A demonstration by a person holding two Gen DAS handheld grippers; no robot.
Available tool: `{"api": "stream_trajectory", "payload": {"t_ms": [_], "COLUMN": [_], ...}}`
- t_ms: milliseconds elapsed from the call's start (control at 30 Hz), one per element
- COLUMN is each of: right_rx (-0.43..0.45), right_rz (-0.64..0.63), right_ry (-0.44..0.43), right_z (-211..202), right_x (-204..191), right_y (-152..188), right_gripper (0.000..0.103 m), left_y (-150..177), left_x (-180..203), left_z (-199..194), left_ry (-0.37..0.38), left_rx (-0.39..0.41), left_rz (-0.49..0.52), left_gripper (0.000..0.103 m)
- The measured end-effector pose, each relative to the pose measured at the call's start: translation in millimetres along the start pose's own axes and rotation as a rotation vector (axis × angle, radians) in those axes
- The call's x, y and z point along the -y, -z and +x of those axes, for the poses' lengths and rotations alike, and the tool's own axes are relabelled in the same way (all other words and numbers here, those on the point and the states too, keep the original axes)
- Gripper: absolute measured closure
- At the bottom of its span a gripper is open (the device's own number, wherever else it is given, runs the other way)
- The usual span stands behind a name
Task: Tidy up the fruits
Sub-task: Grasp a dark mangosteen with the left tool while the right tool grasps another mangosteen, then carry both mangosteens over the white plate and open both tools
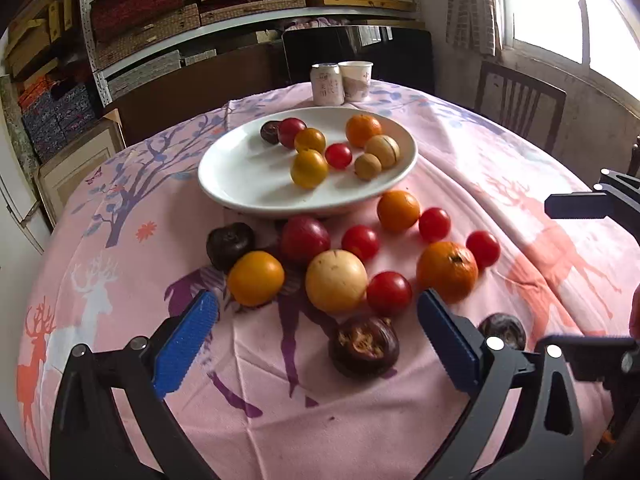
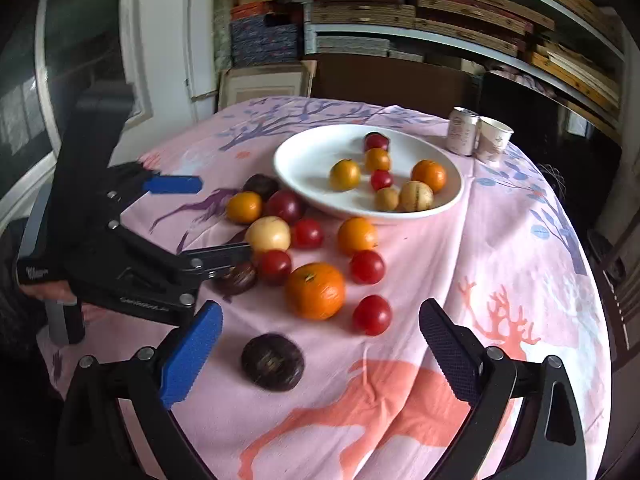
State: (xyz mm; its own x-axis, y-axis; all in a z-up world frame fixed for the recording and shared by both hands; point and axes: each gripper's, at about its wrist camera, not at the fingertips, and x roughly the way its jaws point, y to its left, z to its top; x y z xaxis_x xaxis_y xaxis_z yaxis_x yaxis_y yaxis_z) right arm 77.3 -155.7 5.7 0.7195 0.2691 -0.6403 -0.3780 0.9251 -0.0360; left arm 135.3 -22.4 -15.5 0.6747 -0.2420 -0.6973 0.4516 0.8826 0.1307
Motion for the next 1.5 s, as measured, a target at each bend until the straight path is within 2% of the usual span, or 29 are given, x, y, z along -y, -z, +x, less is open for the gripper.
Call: {"api": "stream_trajectory", "payload": {"t_ms": [100,233,267,300,333,367,400,433,500,567,633,700,833,933,967,1100,1367,1400,1433,1467,1500], "right_rx": [-0.043,-0.093,-0.115,-0.134,-0.147,-0.158,-0.16,-0.162,-0.17,-0.171,-0.138,-0.086,0.003,0.047,0.06,0.048,-0.004,-0.007,-0.003,0.004,0.018], "right_rz": [-0.056,0.007,0.007,0.003,-0.003,-0.008,0.0,0.01,0.036,0.046,0.043,0.046,0.116,0.138,0.135,0.168,0.17,0.173,0.166,0.151,0.128], "right_ry": [0.034,-0.042,-0.054,-0.067,-0.079,-0.101,-0.095,-0.089,-0.087,-0.09,-0.071,-0.04,0.06,0.071,0.075,0.095,0.021,-0.002,-0.009,0.044,0.089], "right_z": [7,24,30,35,39,41,40,40,38,31,18,5,1,15,20,50,102,107,109,109,107], "right_x": [-17,-14,-14,-15,-18,-21,-23,-25,-25,-27,-28,-23,-7,9,15,36,56,58,58,57,55], "right_y": [12,19,19,19,19,21,21,22,23,26,25,16,-16,-43,-52,-81,-108,-107,-106,-103,-101], "right_gripper": [0.004,0.004,0.01,0.025,0.036,0.054,0.061,0.061,0.061,0.061,0.061,0.061,0.061,0.061,0.061,0.061,0.06,0.045,0.03,0.02,0.013], "left_y": [10,12,12,12,13,14,15,15,19,21,19,9,-22,-44,-51,-69,-90,-91,-91,-91,-89], "left_x": [2,-2,-1,0,2,5,7,10,17,17,16,12,-6,-24,-30,-52,-65,-66,-66,-68,-69], "left_z": [7,9,11,15,19,26,25,21,15,8,-2,-14,-25,-19,-11,22,84,88,90,89,84], "left_ry": [0.007,0.052,0.075,0.086,0.095,0.116,0.109,0.096,0.072,0.105,0.106,0.102,0.024,-0.041,-0.049,0.038,0.052,0.038,0.01,-0.041,-0.053], "left_rx": [-0.054,-0.067,-0.077,-0.095,-0.119,-0.162,-0.153,-0.147,-0.148,-0.149,-0.134,-0.086,0.02,0.075,0.074,0.053,-0.039,-0.041,-0.039,-0.02,0.007], "left_rz": [-0.002,-0.032,-0.029,-0.02,-0.011,-0.001,0.004,0.02,0.048,0.037,0.038,0.038,0.002,-0.024,-0.028,-0.068,-0.062,-0.063,-0.064,-0.072,-0.077], "left_gripper": [0.004,0.005,0.006,0.013,0.04,0.05,0.052,0.062,0.062,0.063,0.063,0.063,0.063,0.063,0.062,0.062,0.061,0.056,0.029,0.011,0.009]}}
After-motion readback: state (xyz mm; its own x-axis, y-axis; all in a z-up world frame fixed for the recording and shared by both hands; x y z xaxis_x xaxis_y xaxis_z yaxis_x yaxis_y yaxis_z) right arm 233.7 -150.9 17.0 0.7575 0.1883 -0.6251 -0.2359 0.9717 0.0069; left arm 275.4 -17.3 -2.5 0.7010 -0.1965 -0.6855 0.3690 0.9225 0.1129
